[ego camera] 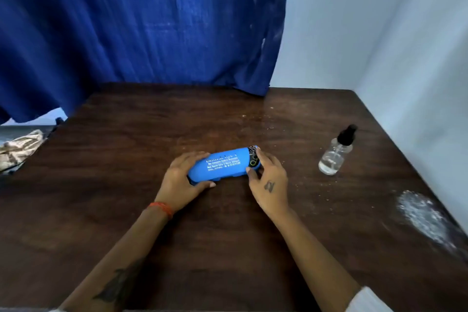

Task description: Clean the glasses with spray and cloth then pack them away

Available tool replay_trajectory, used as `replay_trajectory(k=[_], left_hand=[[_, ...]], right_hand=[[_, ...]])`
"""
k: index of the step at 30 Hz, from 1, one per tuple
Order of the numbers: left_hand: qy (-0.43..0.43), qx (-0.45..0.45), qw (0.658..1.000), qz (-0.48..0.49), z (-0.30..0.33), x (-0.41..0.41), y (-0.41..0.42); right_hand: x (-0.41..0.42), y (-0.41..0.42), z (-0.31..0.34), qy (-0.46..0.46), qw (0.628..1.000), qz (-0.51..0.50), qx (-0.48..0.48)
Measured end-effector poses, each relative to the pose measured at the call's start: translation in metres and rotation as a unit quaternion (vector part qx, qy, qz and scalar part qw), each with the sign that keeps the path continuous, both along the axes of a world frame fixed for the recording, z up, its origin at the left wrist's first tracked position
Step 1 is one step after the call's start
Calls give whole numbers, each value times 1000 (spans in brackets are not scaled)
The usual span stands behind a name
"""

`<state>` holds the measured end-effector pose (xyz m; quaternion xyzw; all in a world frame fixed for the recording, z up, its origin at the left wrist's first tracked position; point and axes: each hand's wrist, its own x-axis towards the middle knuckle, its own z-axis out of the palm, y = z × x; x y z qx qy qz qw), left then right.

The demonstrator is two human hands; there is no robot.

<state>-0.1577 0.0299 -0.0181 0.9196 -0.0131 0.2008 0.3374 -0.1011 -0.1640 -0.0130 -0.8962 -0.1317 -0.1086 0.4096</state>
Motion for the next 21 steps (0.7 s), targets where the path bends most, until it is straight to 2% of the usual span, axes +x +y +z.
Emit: replay_trajectory(k=[9,13,16,18,21], left_hand=[[102,-2,989,-107,22,52,-60],[134,4,984,-114,22,65,-69],[173,29,978,-117,24,67,-73],[177,49,977,-104,28,66,-76],[160,81,980,-81,37,66,-84]], right_hand=[[6,-71,24,53,995,-84,16],[6,-83,27,76,994,-80,14],[7,-87,31,93,993,-61,-28],[3,-85,36,80,993,-50,-72],[2,-79,44,0,992,-31,-121]])
